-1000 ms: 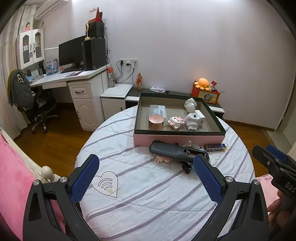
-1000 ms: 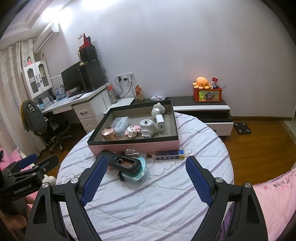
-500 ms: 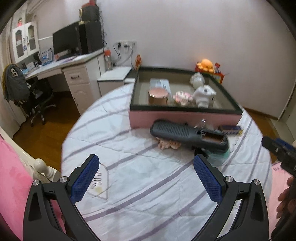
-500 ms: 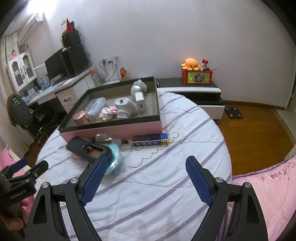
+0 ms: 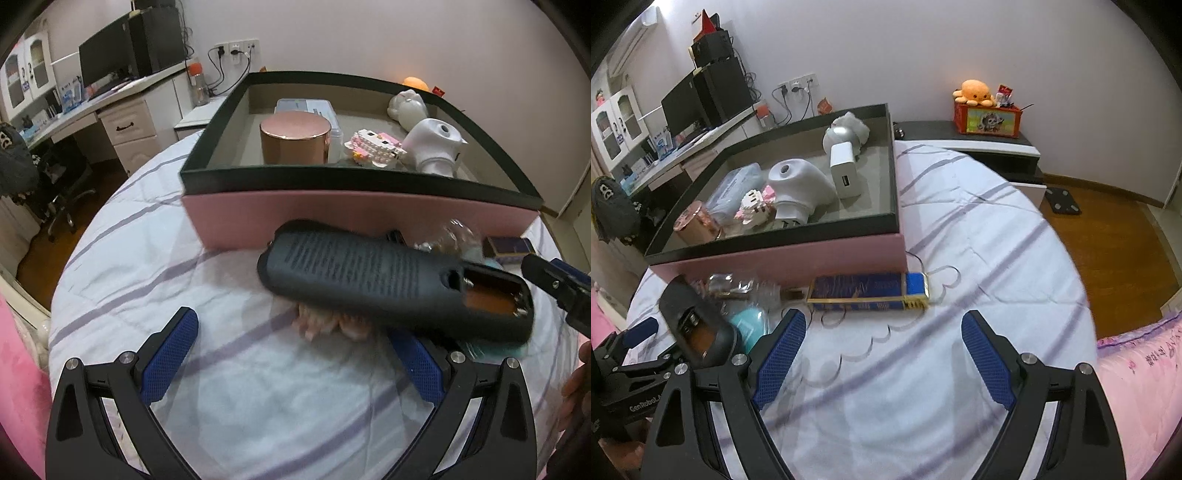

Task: Organize rigid objects
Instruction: 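Grasp the blue-and-gold box with the right tool while the left tool grasps the pink block figure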

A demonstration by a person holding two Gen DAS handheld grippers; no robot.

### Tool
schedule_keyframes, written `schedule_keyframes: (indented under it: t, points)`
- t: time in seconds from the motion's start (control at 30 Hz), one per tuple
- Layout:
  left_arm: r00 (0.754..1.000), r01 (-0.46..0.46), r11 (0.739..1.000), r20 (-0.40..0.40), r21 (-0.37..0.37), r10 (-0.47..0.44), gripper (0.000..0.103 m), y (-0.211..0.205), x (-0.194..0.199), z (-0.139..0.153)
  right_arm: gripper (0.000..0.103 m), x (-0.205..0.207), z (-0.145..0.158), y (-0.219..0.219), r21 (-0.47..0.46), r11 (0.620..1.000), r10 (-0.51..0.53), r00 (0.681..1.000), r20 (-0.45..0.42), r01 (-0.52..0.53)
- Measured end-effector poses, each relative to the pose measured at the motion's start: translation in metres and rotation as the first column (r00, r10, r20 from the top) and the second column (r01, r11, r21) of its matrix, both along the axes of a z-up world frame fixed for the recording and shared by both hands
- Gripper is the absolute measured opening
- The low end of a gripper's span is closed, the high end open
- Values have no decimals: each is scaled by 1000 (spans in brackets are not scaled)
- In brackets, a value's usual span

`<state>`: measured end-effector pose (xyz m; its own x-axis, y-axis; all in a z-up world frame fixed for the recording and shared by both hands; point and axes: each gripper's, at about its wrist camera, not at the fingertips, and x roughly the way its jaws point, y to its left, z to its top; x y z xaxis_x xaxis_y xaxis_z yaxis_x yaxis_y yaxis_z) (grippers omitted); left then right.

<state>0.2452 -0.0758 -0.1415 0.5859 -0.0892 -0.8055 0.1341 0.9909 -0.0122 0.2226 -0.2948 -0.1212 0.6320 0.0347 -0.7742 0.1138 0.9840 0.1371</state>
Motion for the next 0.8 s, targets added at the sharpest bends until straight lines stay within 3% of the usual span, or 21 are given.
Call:
schedule_keyframes:
  t: [0.13,0.27,0.37,0.43,0.47,0.57,0.8]
  points:
    - [1000,3,1000,1,1,-3,103,-6,11,-2,88,19,-9,2,15,1000,19,999,-26,-19]
    - [1000,15,999,-2,-43,-15,100,-4,17,-3,88,28,-16,6,18,999,36,999,-36,-36]
    - [999,38,998,12,-48,-37,83,-7,13,-1,84,31,-18,10,-18,998,52,998,-40,-53]
    - [998,52,997,22,-57,-51,58,-7,9,2,83,28,-18,13,-35,997,64,997,-36,-65]
    - [999,51,997,22,-57,-50,55,-6,9,3,83,26,-18,12,-34,997,67,997,-33,-69]
    - [999,51,993,9,-105,-51,54,4,7,5,83,19,-17,11,-28,997,68,997,-25,-69]
    - [998,63,989,-8,-130,-64,53,18,-14,16,83,-7,-5,5,9,998,57,998,2,-57]
